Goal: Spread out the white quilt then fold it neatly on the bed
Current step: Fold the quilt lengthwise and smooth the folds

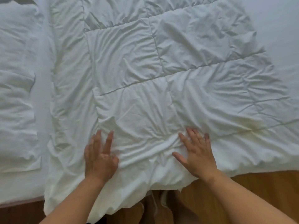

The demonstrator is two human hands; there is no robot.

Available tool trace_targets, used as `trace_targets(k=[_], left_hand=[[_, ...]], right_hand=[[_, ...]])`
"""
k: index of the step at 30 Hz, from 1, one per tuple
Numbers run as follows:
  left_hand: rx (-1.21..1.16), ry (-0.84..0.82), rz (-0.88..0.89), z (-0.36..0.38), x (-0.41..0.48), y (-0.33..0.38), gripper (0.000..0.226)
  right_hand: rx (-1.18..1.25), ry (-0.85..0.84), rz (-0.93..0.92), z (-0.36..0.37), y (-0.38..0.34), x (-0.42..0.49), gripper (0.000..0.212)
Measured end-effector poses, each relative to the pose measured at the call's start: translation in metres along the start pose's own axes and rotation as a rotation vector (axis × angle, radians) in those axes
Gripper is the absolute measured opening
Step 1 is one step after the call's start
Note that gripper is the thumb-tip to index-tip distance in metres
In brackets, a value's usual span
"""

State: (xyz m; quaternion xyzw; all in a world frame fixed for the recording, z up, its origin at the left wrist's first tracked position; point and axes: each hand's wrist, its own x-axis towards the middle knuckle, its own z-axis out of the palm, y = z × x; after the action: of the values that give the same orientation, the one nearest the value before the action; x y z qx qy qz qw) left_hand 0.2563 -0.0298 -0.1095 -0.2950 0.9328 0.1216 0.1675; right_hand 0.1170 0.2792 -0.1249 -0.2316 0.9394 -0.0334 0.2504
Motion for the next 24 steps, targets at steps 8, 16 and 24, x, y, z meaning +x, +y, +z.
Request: trace_targets(k=[8,16,24], left_hand=[[-0.256,-0.286,-0.125,0.025,0.029,0.15,0.033],[-0.152,-0.195,0.508,-0.002,0.11,0.419,0.058],[0.821,-0.146,1.277,0.018,0.165,0.678,0.081]], right_hand=[[0.324,0.058,0.645,-0.035,0.166,-0.028,0.064],[0.434,0.102,0.862,-0.082,0.349,-0.034,0.086],[0.657,-0.018,0.701,-0.054,0.398,-0.029,0.093]])
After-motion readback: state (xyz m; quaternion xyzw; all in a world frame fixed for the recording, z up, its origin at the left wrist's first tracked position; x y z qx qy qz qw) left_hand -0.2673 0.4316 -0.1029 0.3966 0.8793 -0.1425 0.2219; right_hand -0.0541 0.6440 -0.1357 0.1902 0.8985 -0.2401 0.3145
